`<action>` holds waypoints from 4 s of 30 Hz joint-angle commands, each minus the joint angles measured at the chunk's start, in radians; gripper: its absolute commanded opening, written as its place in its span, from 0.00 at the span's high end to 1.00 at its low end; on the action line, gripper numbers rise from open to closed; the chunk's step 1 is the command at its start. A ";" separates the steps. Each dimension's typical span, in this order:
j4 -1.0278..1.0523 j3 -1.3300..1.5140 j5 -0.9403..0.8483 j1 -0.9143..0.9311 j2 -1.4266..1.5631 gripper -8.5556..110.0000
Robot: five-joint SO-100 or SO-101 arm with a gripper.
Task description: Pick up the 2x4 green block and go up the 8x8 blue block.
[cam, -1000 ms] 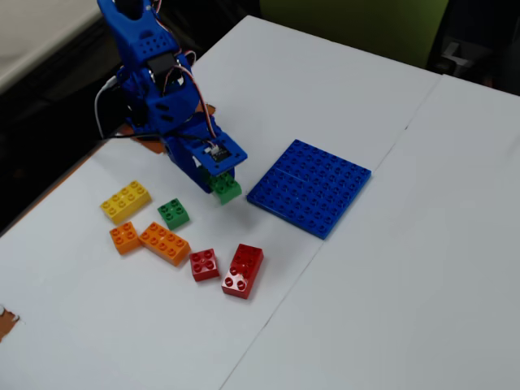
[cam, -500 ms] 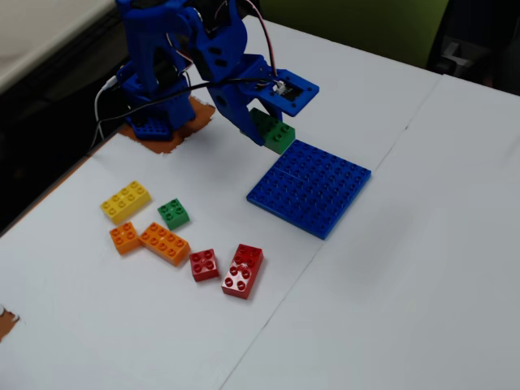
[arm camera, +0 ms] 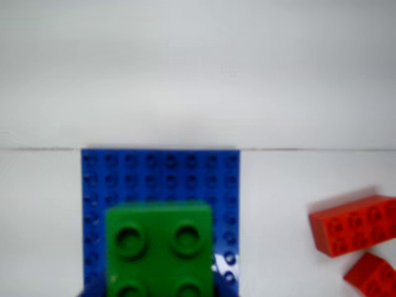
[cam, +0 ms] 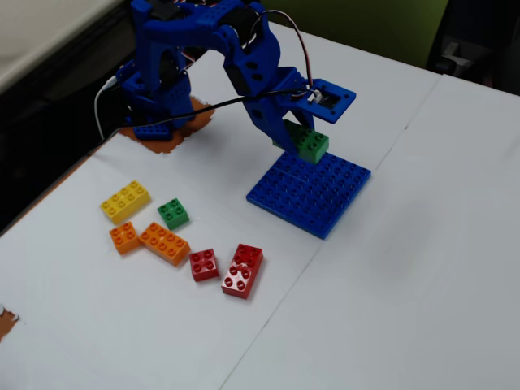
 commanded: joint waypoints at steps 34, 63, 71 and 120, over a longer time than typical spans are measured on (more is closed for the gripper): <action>0.025 -0.092 0.005 -0.012 0.031 0.93; 0.048 -0.091 0.000 -0.015 0.044 0.93; 0.055 -0.091 -0.002 -0.015 0.052 0.93; 0.060 -0.087 -0.003 -0.014 0.057 0.93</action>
